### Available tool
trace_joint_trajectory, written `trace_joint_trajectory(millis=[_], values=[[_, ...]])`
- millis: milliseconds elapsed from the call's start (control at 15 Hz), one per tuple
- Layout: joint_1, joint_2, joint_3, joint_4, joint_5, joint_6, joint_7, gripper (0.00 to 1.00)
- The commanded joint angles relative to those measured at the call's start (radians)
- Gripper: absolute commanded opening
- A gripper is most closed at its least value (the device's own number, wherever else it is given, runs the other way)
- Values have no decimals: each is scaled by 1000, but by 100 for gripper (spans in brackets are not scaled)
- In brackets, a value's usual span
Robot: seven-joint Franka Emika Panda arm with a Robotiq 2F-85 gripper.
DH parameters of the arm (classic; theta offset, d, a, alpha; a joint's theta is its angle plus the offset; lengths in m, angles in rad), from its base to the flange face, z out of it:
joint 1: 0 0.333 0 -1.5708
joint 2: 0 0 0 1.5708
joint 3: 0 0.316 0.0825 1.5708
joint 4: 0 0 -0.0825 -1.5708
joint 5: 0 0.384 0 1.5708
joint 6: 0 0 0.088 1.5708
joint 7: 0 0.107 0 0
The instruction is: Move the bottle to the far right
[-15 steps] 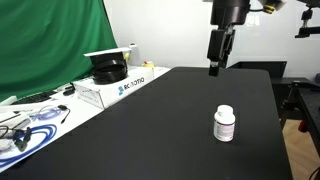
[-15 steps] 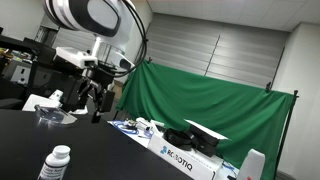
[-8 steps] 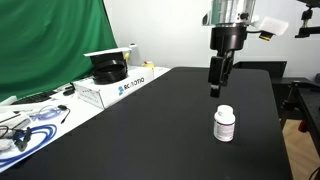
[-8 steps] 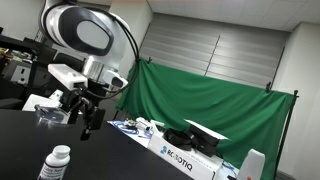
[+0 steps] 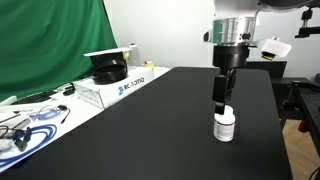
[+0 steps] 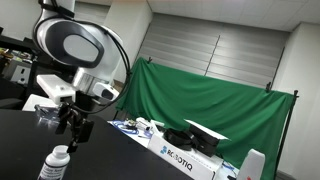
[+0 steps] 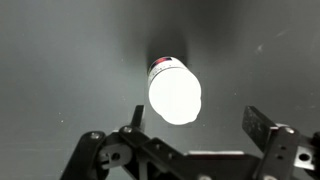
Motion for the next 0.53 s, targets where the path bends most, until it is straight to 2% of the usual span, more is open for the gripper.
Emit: trace_joint_trajectory(millis=[0,133,200,267,467], values=[[-17,38,17,1,10,34,-6,100],[-23,55,18,1,-3,43,5,100],[-26,62,18,1,-11,39,8,75],[-28,66,15,1,-22,43,15,75],[-35,69,7,1,-49,40,32,51]])
